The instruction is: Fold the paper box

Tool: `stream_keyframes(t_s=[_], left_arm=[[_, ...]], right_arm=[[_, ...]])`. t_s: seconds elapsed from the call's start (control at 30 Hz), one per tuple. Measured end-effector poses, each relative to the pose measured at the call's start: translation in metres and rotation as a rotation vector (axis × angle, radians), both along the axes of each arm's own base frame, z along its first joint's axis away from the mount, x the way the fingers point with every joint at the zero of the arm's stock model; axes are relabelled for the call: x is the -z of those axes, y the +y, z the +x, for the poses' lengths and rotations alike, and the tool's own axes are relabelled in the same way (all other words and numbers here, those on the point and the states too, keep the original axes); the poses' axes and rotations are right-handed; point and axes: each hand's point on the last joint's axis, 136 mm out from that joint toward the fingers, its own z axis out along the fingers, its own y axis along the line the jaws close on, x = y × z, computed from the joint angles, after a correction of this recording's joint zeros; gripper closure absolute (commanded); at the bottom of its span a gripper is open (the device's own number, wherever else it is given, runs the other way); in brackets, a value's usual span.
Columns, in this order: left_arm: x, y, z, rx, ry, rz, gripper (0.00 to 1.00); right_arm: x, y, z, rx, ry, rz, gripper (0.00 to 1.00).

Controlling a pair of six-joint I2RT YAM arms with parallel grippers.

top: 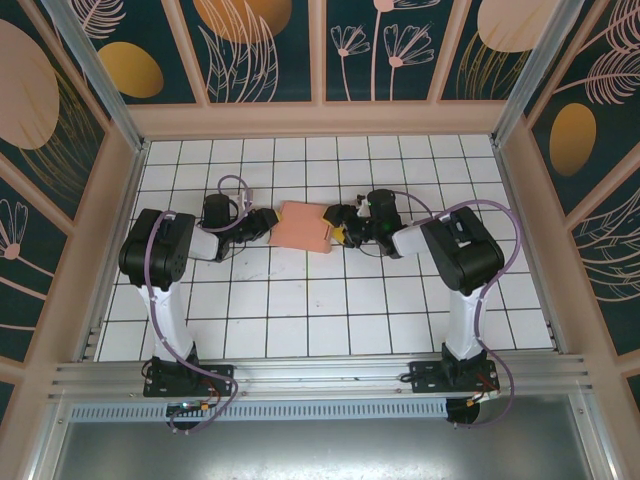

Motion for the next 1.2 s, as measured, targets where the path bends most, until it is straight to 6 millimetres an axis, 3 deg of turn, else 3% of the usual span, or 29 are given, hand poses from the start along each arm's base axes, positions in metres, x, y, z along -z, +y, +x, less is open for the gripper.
stream_keyframes(t_s=[0.3, 0.43, 0.5, 0.63, 0.8, 0.93, 1.07, 1.2], left_arm=[[-0.01, -0.002, -0.003, 0.017, -0.035, -0.015, 0.38], [-0.019, 0.004, -0.009, -0.012, -0.076, 0.017, 0.19], [-0.026, 0.01, -0.012, -0.034, -0.11, 0.045, 0.09], [-0.053, 0.019, -0.015, -0.076, -0.234, 0.098, 0.01], [-0.107, 0.024, -0.025, -0.125, -0.542, 0.247, 0.01], [-0.146, -0.002, -0.05, -0.094, -0.858, 0.413, 0.01], [-0.164, -0.028, -0.074, -0.057, -1.111, 0.568, 0.01], [-0.17, -0.033, -0.077, -0.077, -1.263, 0.73, 0.01]], right_arm=[[-0.006, 0.002, 0.0, -0.009, -0.008, 0.027, 0.54], [-0.007, -0.001, 0.003, -0.002, -0.013, 0.031, 0.56], [-0.007, -0.004, 0.006, 0.005, -0.013, 0.031, 0.56], [-0.009, -0.011, 0.01, 0.021, -0.017, 0.033, 0.56], [-0.024, -0.023, 0.016, 0.036, -0.043, 0.051, 0.56], [-0.044, -0.036, 0.022, 0.056, -0.083, 0.06, 0.56], [-0.062, -0.05, 0.024, 0.068, -0.123, 0.07, 0.56], [-0.075, -0.059, 0.022, 0.076, -0.139, 0.08, 0.56]])
